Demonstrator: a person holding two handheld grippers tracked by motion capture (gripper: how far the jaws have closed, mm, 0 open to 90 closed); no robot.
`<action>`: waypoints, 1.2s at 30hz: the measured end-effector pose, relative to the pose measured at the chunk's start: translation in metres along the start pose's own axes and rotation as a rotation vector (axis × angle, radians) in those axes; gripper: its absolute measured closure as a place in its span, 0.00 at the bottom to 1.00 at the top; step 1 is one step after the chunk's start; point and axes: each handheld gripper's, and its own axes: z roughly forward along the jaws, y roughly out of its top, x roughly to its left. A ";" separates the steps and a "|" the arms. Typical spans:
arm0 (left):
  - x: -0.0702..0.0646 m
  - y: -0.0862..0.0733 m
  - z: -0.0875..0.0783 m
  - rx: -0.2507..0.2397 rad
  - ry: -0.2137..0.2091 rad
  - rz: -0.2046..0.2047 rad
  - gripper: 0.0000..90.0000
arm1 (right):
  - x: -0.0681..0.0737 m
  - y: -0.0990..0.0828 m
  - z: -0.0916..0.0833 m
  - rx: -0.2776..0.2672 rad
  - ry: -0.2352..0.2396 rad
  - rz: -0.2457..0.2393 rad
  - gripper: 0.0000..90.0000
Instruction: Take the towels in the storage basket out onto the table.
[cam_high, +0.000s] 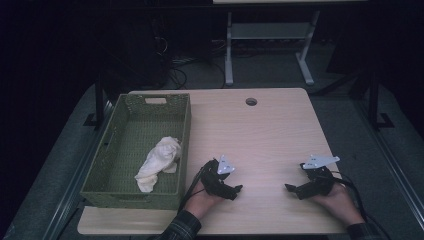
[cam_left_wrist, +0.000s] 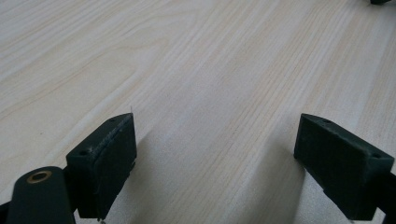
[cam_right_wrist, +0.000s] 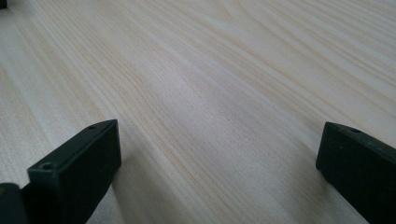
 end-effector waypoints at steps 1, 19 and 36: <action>0.000 0.000 0.000 0.000 0.000 0.000 0.14 | 0.000 0.000 0.000 0.000 0.000 0.000 0.00; -0.003 0.002 -0.001 0.022 0.016 -0.018 0.14 | 0.000 0.000 0.000 0.000 0.003 -0.004 0.00; 0.003 0.006 -0.016 -0.002 0.048 -0.071 0.15 | 0.000 0.001 0.000 0.003 0.009 -0.010 0.00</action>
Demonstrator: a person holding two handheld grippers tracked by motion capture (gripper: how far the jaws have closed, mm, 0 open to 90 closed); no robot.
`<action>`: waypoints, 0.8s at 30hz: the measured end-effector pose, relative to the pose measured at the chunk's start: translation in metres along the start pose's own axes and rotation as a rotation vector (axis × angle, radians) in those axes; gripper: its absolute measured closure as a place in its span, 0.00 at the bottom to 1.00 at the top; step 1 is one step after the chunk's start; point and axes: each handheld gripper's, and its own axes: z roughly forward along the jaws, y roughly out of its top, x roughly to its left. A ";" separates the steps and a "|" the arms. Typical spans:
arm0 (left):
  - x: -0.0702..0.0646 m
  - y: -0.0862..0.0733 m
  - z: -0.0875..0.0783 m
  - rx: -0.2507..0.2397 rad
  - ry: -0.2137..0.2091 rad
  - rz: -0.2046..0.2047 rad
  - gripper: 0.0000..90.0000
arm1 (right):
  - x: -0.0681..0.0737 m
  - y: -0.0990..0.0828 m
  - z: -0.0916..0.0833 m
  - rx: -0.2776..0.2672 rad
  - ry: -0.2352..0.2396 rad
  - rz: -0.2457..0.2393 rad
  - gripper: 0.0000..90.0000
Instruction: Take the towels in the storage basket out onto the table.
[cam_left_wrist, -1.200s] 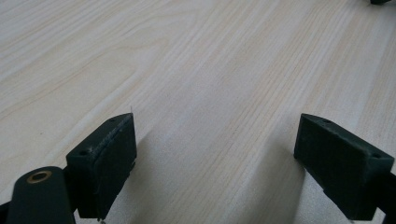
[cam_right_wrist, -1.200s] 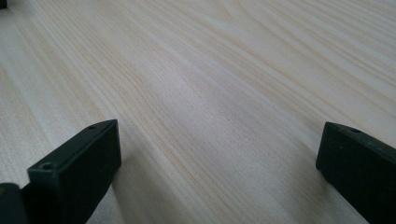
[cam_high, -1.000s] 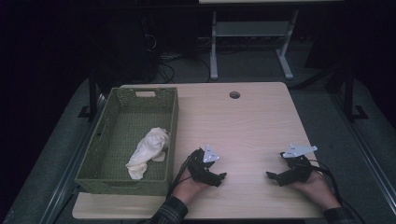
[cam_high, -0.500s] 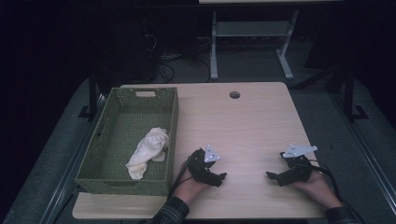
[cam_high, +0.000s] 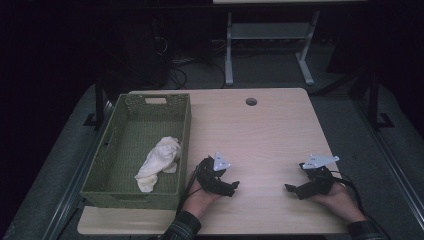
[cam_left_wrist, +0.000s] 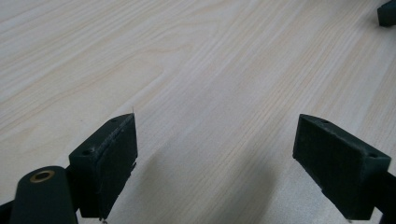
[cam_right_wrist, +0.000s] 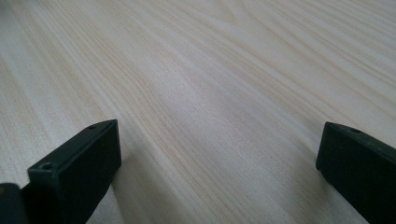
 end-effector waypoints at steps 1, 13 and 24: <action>0.000 0.001 -0.001 0.004 -0.001 0.000 0.15 | 0.000 0.000 0.000 0.000 0.000 -0.001 0.00; 0.003 0.007 -0.009 0.006 -0.012 -0.005 0.15 | 0.000 0.000 0.000 0.001 0.003 -0.008 0.00; 0.002 0.014 -0.017 -0.001 -0.028 0.006 0.15 | 0.000 0.000 0.000 0.001 0.002 -0.003 0.00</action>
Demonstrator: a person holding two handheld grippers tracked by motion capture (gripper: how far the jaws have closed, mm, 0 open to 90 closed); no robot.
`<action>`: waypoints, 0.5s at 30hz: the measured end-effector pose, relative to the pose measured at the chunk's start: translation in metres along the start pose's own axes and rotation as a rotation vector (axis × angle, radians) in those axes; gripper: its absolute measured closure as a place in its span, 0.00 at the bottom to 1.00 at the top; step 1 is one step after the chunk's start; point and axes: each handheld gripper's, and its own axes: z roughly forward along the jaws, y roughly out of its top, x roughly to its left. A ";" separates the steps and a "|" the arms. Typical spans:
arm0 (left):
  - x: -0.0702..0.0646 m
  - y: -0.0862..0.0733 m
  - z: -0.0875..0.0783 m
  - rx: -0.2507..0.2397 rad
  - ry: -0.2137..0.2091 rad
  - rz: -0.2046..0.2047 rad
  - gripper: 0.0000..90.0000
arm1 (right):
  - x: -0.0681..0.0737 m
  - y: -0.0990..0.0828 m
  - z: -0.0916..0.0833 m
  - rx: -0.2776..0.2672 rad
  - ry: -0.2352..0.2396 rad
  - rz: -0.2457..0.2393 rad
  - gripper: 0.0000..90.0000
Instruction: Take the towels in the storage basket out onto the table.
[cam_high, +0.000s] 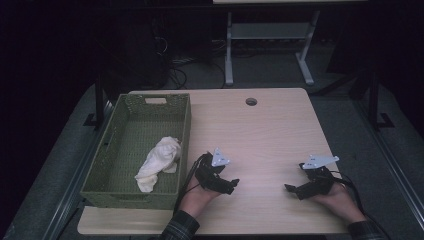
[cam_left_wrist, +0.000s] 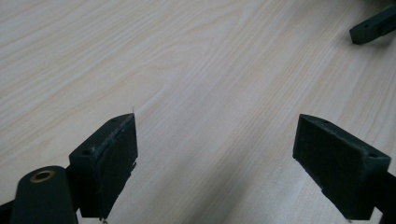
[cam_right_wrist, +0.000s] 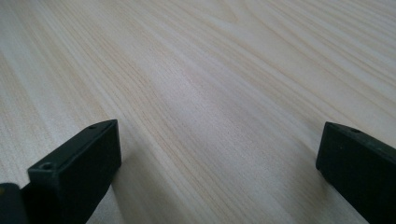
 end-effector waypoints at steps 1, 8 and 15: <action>0.000 0.000 0.000 0.000 0.000 0.000 0.15 | 0.000 0.000 0.000 0.000 0.000 0.000 0.00; -0.001 0.004 -0.002 0.006 -0.010 0.012 0.15 | 0.000 0.000 0.000 -0.001 0.000 -0.004 0.00; 0.000 0.008 -0.006 -0.002 -0.004 0.005 0.15 | 0.000 0.000 0.000 0.000 0.000 0.000 0.00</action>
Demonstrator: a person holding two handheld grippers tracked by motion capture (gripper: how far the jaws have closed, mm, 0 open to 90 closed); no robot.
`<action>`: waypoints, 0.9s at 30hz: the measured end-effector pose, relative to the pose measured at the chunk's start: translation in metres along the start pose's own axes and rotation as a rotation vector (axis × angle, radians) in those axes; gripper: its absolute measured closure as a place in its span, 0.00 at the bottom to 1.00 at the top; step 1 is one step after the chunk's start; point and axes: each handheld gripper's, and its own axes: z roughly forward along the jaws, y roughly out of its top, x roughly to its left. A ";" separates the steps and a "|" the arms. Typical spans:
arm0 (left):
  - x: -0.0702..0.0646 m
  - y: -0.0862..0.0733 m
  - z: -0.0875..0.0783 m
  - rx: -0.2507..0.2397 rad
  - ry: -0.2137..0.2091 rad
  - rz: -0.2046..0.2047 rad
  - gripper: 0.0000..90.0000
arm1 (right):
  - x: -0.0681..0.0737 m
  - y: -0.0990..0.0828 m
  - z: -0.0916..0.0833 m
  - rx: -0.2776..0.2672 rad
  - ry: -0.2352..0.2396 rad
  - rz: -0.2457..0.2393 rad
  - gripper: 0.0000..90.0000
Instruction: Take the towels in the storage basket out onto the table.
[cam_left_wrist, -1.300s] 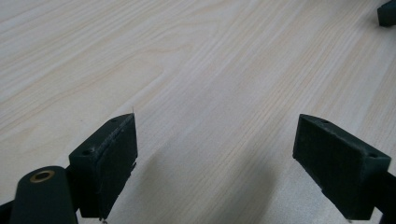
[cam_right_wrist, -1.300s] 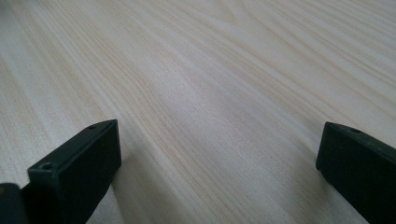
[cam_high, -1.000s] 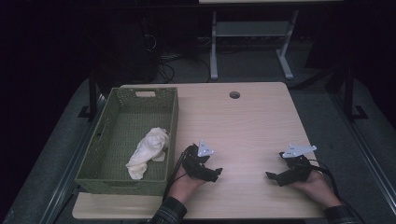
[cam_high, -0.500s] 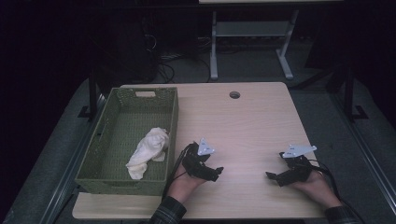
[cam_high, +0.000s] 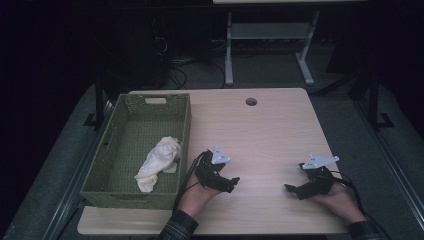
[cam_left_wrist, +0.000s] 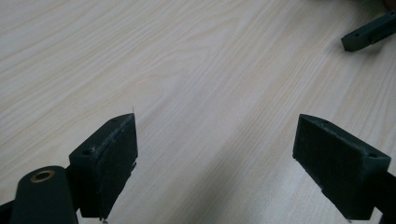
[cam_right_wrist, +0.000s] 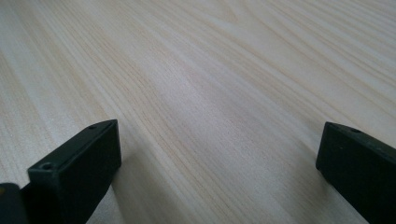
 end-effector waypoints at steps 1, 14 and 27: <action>0.000 0.001 -0.001 0.003 -0.006 -0.004 0.15 | 0.000 0.000 0.000 0.000 0.000 -0.001 0.00; 0.001 0.009 -0.008 0.005 -0.002 0.001 0.15 | 0.000 0.000 0.000 0.000 0.000 -0.002 0.00; 0.002 0.018 -0.012 0.013 -0.012 0.011 0.15 | 0.000 0.000 0.000 0.001 -0.001 -0.004 0.00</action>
